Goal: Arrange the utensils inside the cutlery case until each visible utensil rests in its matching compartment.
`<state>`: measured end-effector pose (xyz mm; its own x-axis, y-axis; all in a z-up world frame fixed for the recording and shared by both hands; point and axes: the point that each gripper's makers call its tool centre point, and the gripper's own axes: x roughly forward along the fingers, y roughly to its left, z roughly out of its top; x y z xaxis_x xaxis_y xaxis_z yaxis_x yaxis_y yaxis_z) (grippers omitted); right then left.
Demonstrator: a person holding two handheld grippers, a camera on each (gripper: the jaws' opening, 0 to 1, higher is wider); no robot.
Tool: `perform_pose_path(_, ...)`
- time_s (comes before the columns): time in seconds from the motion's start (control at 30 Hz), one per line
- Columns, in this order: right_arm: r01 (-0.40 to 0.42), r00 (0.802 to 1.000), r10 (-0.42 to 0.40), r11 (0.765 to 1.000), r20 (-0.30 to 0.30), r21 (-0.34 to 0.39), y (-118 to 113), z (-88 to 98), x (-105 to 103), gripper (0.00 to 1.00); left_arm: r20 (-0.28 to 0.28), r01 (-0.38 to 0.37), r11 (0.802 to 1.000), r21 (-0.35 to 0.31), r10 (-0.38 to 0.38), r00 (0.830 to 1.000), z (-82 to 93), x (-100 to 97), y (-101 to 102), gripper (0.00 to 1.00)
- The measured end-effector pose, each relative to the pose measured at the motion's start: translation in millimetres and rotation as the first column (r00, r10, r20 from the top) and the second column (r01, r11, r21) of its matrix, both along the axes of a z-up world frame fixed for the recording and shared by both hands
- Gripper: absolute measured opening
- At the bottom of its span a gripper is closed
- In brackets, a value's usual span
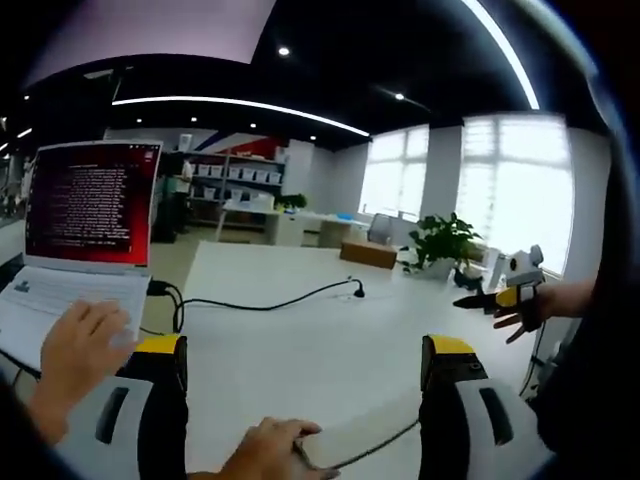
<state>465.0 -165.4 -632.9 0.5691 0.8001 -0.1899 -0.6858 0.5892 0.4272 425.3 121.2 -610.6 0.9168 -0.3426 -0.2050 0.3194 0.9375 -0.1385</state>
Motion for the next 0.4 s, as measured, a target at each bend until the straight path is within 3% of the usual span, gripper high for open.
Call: perform_pose_path(0.4, 0.011, 1.000, -0.011, 1.000, 0.015, 0.008, -11.8, 7.1, -6.6, 0.99, 0.008, -0.005, 1.000, 0.014, 0.005, 1.000, 6.7, -8.6, -5.5, 1.00)
